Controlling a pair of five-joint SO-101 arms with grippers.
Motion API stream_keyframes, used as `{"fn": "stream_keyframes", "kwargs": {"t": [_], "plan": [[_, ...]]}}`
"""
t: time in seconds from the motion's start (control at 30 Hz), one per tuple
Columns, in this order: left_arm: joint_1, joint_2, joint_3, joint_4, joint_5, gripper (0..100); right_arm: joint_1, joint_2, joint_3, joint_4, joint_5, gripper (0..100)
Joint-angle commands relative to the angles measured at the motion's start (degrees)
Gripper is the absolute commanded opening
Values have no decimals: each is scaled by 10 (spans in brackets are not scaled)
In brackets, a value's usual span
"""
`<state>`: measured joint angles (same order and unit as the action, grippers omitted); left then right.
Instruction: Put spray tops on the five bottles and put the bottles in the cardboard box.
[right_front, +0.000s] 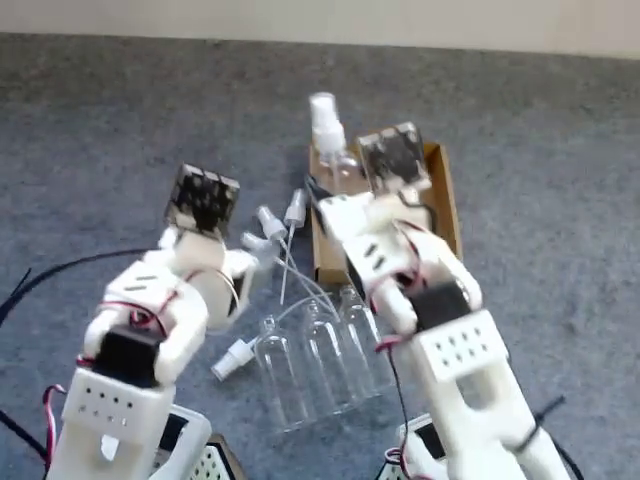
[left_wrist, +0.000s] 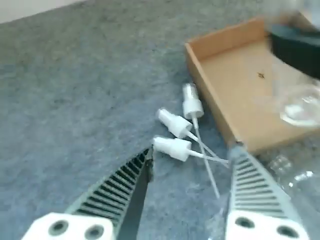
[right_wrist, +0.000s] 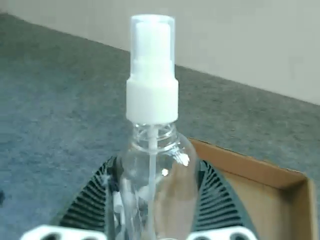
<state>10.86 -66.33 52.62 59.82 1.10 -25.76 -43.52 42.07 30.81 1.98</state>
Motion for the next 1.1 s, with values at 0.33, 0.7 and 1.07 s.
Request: {"fn": "stream_keyframes", "kwargs": {"t": [0.33,0.7,1.07], "plan": [[43,-79,87,-112,2,287,-107,64,-127,14,-76,4],[4,-37,98,-153,-2,287,-106,-27,-125,107,-65,3],[-3,-35,100,-153,-3,287,-68,-31,-76,105,-35,3]]}}
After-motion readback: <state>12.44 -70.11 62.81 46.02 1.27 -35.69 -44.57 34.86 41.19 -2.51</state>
